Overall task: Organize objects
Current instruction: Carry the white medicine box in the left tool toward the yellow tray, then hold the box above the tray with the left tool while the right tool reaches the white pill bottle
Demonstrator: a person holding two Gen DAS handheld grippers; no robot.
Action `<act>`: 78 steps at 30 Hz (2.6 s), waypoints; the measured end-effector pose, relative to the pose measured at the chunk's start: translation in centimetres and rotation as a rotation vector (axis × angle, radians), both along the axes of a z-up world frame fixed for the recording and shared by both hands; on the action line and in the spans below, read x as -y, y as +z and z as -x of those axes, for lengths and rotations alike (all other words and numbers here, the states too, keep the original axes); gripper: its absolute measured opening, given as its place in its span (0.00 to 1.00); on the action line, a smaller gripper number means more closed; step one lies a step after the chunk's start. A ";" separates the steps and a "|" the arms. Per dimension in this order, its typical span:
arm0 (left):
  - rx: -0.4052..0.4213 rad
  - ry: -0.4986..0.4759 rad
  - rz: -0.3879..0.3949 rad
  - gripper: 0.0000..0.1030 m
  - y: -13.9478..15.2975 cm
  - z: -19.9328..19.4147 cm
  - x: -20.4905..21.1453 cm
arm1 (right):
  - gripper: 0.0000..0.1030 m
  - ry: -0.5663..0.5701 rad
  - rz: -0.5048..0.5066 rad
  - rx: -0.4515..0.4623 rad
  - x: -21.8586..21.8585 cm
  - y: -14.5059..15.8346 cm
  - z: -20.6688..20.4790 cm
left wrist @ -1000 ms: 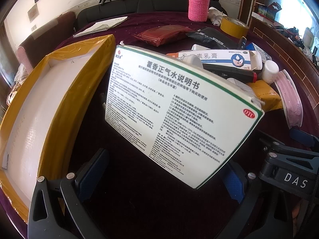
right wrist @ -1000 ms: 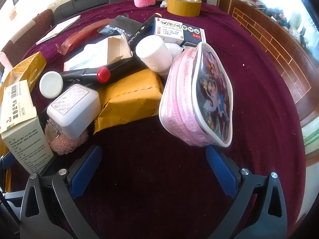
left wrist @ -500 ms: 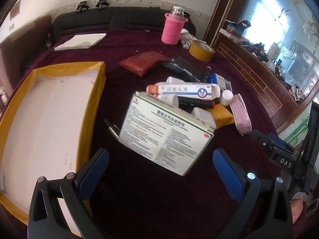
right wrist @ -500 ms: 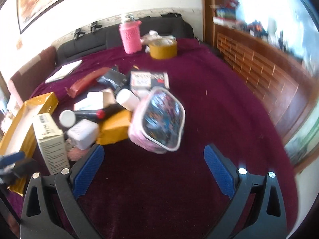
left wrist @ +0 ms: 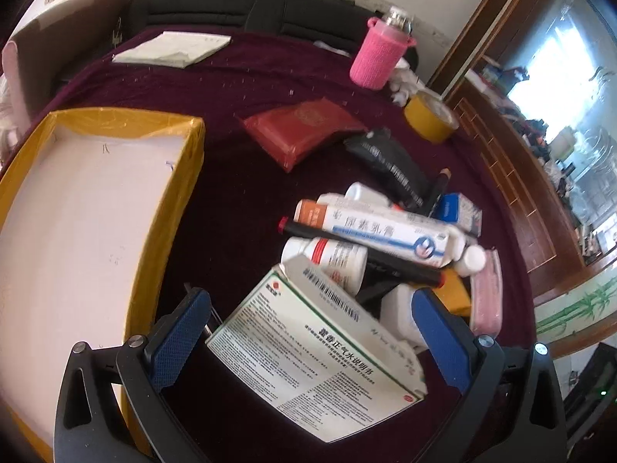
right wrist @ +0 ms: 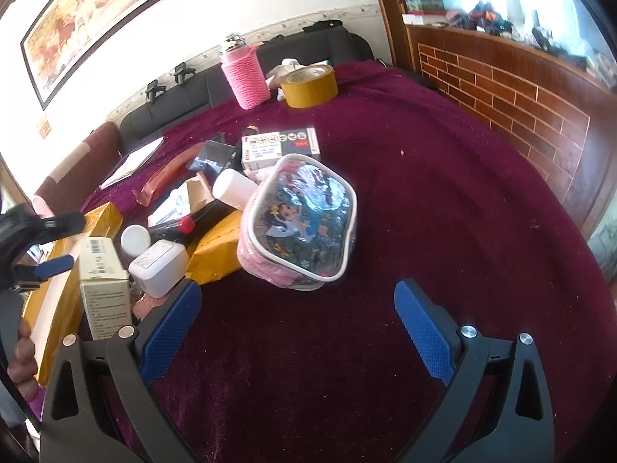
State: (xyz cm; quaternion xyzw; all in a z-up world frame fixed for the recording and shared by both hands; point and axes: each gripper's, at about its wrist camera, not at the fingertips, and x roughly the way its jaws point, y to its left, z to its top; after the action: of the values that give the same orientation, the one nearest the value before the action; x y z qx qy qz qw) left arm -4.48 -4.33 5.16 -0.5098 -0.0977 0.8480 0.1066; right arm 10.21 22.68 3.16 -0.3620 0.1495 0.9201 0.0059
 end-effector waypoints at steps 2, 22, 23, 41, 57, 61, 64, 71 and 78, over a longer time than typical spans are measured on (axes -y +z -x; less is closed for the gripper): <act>0.006 0.000 0.059 0.99 -1.0 -0.8 -0.8 | 0.98 0.006 -0.023 -0.012 0.4 0.2 -0.2; 0.053 0.293 -0.061 0.98 0.2 -7.8 3.1 | 0.98 0.026 -0.005 -0.018 0.4 0.1 -0.3; 0.071 0.314 -0.084 0.98 -0.2 -7.7 3.1 | 0.98 0.026 -0.005 -0.019 0.4 0.1 -0.4; 0.128 0.316 -0.086 0.98 -2.3 -3.2 -0.8 | 0.98 0.058 -0.001 -0.020 0.8 0.1 -0.2; 0.057 0.143 -0.100 0.66 -1.5 -6.0 -0.9 | 0.98 0.045 -0.022 0.006 1.0 -0.2 0.1; -0.063 0.085 -0.092 0.63 1.3 -9.1 0.6 | 0.98 0.034 -0.036 0.032 1.0 -0.5 0.4; -0.172 0.066 -0.081 0.63 4.0 -11.1 2.4 | 0.98 0.020 -0.046 0.057 1.0 -0.8 0.6; -0.367 0.026 -0.086 0.63 11.7 -15.6 8.7 | 0.94 0.038 -0.067 0.133 0.8 0.2 0.8; -0.458 0.020 0.094 0.63 20.7 -15.5 14.7 | 0.94 0.149 -0.076 -0.027 1.7 20.0 1.7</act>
State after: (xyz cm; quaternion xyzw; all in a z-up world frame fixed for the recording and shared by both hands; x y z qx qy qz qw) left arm 11.06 -19.05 25.83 -0.3074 -0.0364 0.9462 0.0940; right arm 8.47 20.95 23.15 -0.3592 0.0874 0.9278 -0.0508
